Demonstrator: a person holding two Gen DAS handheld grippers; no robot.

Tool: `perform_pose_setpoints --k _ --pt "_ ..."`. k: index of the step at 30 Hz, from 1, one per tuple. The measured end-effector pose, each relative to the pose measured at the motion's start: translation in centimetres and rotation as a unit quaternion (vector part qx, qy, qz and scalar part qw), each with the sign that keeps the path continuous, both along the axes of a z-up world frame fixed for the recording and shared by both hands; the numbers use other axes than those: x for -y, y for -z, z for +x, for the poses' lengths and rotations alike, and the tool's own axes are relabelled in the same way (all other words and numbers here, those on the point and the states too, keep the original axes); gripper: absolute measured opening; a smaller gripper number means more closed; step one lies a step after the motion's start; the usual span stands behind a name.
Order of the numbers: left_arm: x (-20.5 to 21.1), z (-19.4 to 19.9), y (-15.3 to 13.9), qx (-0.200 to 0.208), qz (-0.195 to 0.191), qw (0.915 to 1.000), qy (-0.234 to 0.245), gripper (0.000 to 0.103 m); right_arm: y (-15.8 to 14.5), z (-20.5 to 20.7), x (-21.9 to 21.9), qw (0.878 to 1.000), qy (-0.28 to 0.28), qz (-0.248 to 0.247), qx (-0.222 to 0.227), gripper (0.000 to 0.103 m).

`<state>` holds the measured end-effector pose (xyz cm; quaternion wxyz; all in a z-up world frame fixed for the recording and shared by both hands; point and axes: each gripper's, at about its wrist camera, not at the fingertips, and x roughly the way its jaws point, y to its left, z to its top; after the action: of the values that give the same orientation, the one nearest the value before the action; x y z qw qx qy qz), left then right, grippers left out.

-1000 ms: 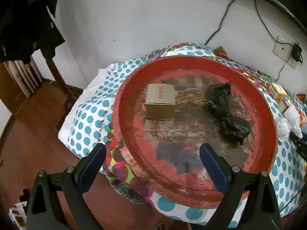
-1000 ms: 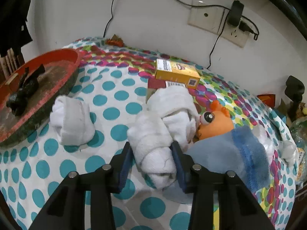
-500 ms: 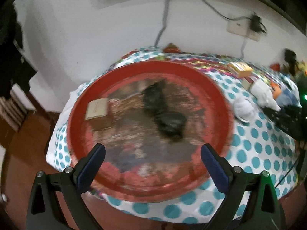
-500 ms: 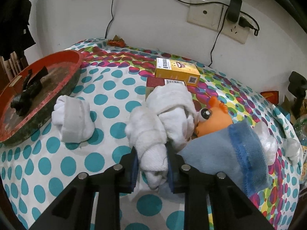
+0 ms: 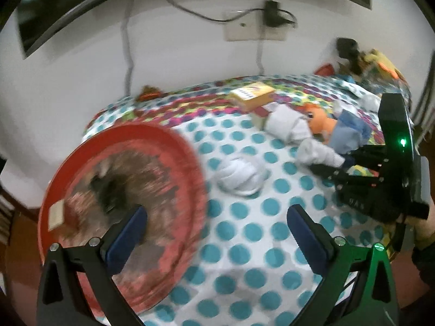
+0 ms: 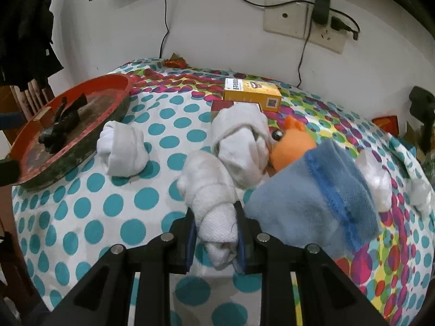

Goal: Organize objects
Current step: 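Grasp the rolled white sock with the right gripper, then grasp the round rolled white sock with the left gripper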

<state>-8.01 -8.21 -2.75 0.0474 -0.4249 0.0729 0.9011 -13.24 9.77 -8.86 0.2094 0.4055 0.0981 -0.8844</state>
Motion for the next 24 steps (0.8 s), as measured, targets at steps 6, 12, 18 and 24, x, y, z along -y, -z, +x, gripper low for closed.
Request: perform_pose_setpoints --k 6,12,18,24 --pt "-2.6 -3.1 1.5 0.033 0.012 0.9987 0.037 0.103 -0.1 0.4 -0.9 1.0 0.006 -0.017 0.005 0.024" --pt "-3.3 -5.5 2.8 0.05 -0.016 0.9982 0.028 0.103 0.1 0.2 -1.0 1.0 0.003 -0.022 0.012 0.024" --pt "-3.6 -7.8 4.4 0.075 -0.03 0.9963 0.029 0.103 0.2 0.2 -1.2 0.999 0.002 -0.03 0.018 0.024" --pt "-3.3 -8.9 5.2 0.079 -0.04 0.9957 0.027 0.103 0.4 0.1 -1.1 0.999 0.001 -0.033 0.022 0.024"
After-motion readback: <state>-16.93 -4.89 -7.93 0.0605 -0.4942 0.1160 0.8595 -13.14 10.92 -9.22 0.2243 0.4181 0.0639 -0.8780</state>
